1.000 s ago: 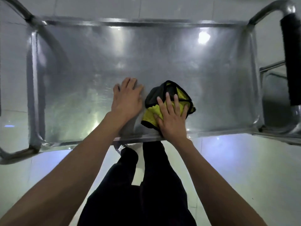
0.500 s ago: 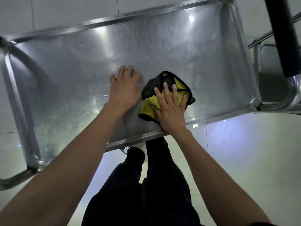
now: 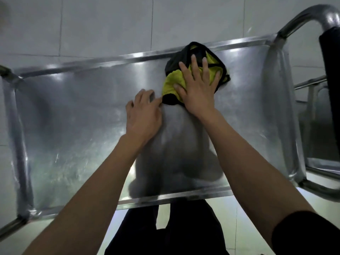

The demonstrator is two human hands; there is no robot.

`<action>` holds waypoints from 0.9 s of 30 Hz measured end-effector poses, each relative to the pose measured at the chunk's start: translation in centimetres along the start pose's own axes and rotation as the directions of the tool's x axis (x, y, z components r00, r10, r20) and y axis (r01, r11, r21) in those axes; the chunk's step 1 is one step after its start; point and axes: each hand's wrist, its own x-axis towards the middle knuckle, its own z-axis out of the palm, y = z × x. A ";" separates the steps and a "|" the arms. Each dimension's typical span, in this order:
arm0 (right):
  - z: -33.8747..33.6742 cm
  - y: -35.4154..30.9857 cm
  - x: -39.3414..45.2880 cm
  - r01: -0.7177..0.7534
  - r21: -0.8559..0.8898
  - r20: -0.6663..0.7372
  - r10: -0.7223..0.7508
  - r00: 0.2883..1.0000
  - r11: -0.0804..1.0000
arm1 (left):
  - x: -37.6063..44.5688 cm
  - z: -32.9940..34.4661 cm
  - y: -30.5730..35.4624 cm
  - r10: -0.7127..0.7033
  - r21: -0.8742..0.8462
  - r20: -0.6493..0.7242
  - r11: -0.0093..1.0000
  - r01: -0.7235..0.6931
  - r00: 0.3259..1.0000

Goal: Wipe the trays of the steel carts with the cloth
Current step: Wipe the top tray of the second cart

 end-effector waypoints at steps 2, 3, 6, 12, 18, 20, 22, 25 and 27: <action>-0.1 0.0 1.9 0.023 -0.020 -0.011 -0.024 1.000 1.000 | -0.1 0.2 0.1 -0.014 -0.002 -0.005 1.000 0.014 1.000; -0.1 0.0 2.5 0.036 -0.032 -0.018 -0.036 0.999 0.999 | -0.1 0.3 0.1 -0.018 -0.004 -0.006 1.000 0.018 1.000; -0.1 0.1 2.9 0.053 -0.044 -0.022 -0.054 0.998 0.998 | -0.2 0.2 0.0 -0.014 -0.014 -0.007 1.000 0.014 1.000; 0.0 0.3 -0.5 0.029 -0.036 0.003 -0.029 1.000 0.999 | -1.0 0.4 -0.7 0.046 0.034 0.027 0.998 -0.047 0.999; 0.7 0.5 -11.0 -0.092 -0.022 0.026 0.093 0.995 0.996 | -3.8 0.6 1.3 0.242 0.063 0.074 0.967 -0.247 0.967; 1.1 0.5 -14.7 -0.138 -0.046 0.015 0.139 0.990 0.989 | -5.3 1.0 2.3 0.286 0.028 0.094 0.957 -0.290 0.954; 1.6 0.7 -18.2 -0.195 -0.056 -0.007 0.194 0.981 0.979 | -6.6 1.5 3.1 0.318 0.005 0.088 0.947 -0.320 0.944; 2.6 0.9 -22.7 -0.284 -0.044 -0.041 0.283 0.958 0.958 | -8.1 2.2 3.8 0.375 0.020 0.099 0.925 -0.379 0.922; 3.2 1.0 -25.3 -0.336 -0.033 -0.062 0.333 0.941 0.941 | -8.8 2.7 4.4 0.428 0.080 0.141 0.894 -0.441 0.893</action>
